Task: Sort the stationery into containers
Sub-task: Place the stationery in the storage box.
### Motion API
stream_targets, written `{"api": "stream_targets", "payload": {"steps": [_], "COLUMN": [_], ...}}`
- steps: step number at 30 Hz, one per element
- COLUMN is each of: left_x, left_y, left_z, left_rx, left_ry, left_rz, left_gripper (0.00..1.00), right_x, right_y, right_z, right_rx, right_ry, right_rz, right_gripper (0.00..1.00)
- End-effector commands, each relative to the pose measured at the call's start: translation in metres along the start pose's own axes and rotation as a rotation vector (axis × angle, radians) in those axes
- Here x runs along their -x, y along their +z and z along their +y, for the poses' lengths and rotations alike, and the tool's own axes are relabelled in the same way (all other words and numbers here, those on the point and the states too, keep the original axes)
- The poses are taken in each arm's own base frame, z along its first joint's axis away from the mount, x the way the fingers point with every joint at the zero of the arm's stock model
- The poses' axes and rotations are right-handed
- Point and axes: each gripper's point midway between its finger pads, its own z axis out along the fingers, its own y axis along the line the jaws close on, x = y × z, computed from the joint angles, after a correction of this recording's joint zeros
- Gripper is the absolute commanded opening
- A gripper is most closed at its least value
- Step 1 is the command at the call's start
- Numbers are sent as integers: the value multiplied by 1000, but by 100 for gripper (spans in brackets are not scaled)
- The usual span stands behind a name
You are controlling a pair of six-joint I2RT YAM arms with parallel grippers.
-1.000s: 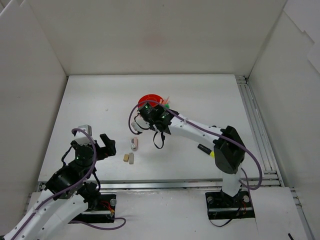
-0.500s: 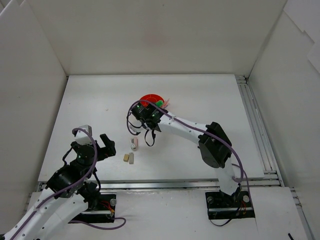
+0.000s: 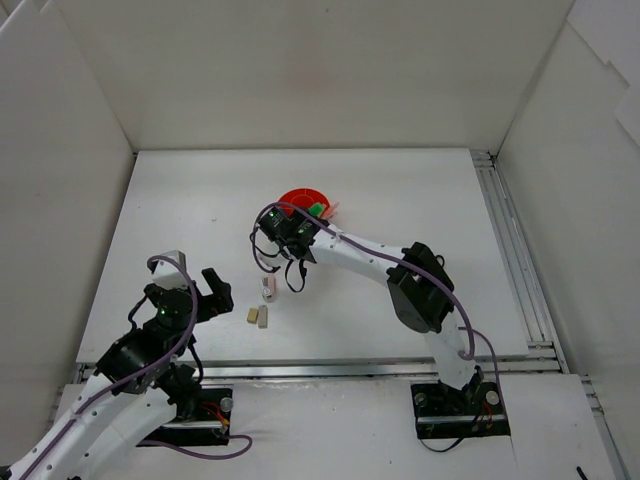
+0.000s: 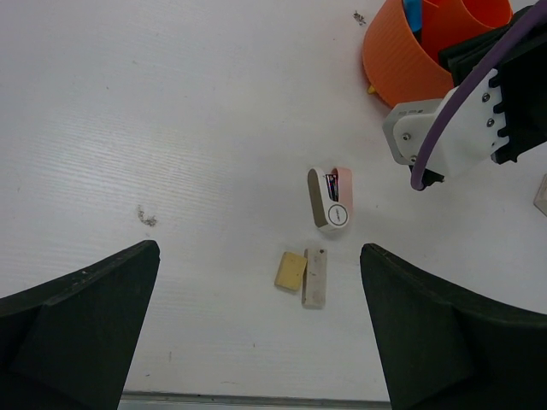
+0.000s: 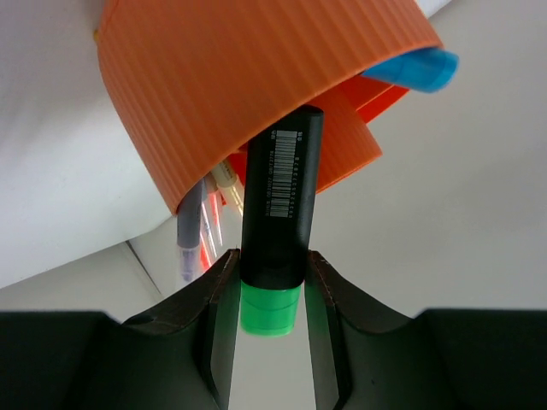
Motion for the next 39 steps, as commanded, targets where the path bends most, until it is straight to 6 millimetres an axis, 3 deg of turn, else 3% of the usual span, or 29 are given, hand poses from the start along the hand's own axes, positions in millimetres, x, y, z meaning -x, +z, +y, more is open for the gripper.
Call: {"api": "stream_targets", "payload": {"steps": [1,11,15,19,30,39], "left_x": [4,-3,-4,-5,-3,1], "left_y": [3,2,3,4,-1,-7], "left_z": [-3,-5,-8,-10,-9,-6], "left_rx": [6,-36,-50,-53,-80,-89], "left_ry": [-20,-28,-19,-13,-30,-55], "left_rz": [-17,-13,-9,-3,-22,-50], "left_gripper": [100,100,100,99,99,100], "right_x": [-7,-6,3,9,13,24], "right_y": [-10,-2,-1,-5,-23,-47], "right_z": [-24,-35,-32,-36,-48,-78], "right_rx": [-35,-40,-35,-48,-91,-185], "right_ry": [-47,-44,-51,-48,-17,123], "right_rz": [19,80,77,65,61,-37], "right_gripper": [26,27,34,44,58,66]}}
